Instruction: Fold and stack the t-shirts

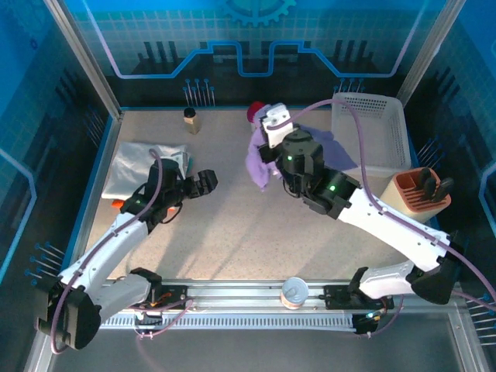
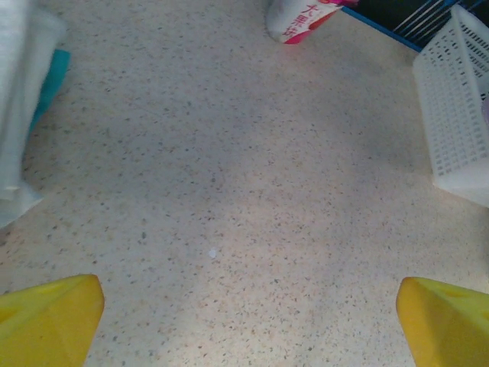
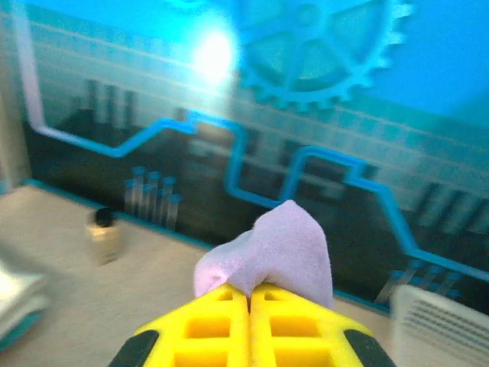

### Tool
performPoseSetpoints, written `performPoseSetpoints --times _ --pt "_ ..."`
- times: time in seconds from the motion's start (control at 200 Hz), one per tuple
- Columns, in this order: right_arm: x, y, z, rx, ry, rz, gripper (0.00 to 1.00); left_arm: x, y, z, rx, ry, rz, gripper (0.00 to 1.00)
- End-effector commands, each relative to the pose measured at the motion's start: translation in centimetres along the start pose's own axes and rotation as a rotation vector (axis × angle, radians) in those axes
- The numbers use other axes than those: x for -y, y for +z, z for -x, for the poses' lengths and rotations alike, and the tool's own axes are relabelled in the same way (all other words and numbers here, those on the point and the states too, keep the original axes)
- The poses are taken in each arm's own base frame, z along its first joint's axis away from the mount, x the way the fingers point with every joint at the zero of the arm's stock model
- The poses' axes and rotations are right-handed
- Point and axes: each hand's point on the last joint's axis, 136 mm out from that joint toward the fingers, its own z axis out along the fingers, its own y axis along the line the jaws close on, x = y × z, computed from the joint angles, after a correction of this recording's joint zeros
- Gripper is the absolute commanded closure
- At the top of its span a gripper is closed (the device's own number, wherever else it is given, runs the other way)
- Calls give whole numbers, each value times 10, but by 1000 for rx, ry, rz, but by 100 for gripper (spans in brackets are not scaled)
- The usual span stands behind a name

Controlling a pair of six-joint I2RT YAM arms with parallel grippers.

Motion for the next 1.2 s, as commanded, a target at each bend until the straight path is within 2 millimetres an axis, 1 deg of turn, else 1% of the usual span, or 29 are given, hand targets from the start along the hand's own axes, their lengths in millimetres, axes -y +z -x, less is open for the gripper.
performPoseSetpoints --times 0.0,0.05,0.095,0.14,0.195,0.245,0.27,0.295,0.31,0.365,0.41,0.455,0.53,0.55,0.57,0.6,0.64,0.66,0.695,0.735,0.781,0.841,0.891,0.921,1.006,1.056,1.136,1.166,1.196 --pt "-35 -8 29 33 169 197 100 -1 -11 -2 -26 -17 7 1" --pt "-40 -9 31 32 215 222 100 -2 -13 -3 -27 -19 14 1" --pt "-46 -9 32 36 223 257 100 -4 -15 -4 -21 -23 19 1" --pt "-47 -9 30 30 221 263 100 -5 -19 -3 -9 -28 19 1" --pt "-44 -7 23 7 214 240 100 -6 -22 -4 3 -33 20 1" --pt "-36 -6 12 -28 215 202 100 -8 -24 -4 13 -35 23 1" --pt "-28 -5 4 -51 227 172 99 -8 -25 -4 15 -34 23 1" --pt "-20 -4 -7 -79 243 133 90 -9 -26 -5 17 -35 25 1" --pt "-13 -4 -13 -96 263 101 87 -9 -26 -4 20 -33 25 1" --pt "12 -6 -44 -171 330 -16 89 -10 -25 -5 16 -27 28 1" --pt "22 -6 -72 -227 372 -38 89 -11 -25 -7 9 -25 34 1" --pt "31 -7 -103 -296 405 -52 86 -11 -23 -9 -3 -25 36 1" --pt "55 -15 -156 -427 470 -156 84 -12 -21 -11 -12 -28 34 1" --pt "61 -18 -169 -457 481 -180 81 -12 -21 -13 -16 -29 33 1" --pt "65 -21 -180 -484 489 -200 76 -12 -20 -13 -17 -30 31 1" --pt "74 -25 -197 -524 501 -235 63 -13 -19 -14 -21 -30 31 1" --pt "86 -29 -214 -567 512 -275 47 -13 -18 -15 -25 -30 30 1" --pt "90 -31 -221 -585 514 -288 41 -13 -17 -16 -28 -31 30 1" --pt "96 -32 -230 -606 517 -305 34 -13 -16 -16 -29 -33 30 1" --pt "103 -31 -237 -619 524 -323 32 -13 -15 -16 -29 -34 28 1" --pt "109 -29 -243 -627 542 -340 35 -13 -13 -17 -33 -37 25 1" --pt "111 -18 -250 -633 565 -329 34 -12 -10 -17 -33 -36 21 1" --pt "112 -7 -257 -640 575 -321 31 -14 -7 -18 -36 -25 25 1" --pt "111 1 -260 -643 573 -312 28 -16 -5 -20 -39 -19 30 1" --pt "110 25 -271 -675 556 -302 13 -20 -4 -25 -53 -11 45 1" --pt "109 40 -279 -702 543 -299 10 -22 -6 -28 -60 -11 50 1" --pt "108 65 -291 -747 515 -292 2 -26 -7 -36 -73 -10 51 1" --pt "109 74 -296 -762 505 -298 0 -28 -7 -39 -79 -12 53 1" --pt "112 83 -300 -769 499 -307 0 -29 -7 -41 -85 -12 55 1"
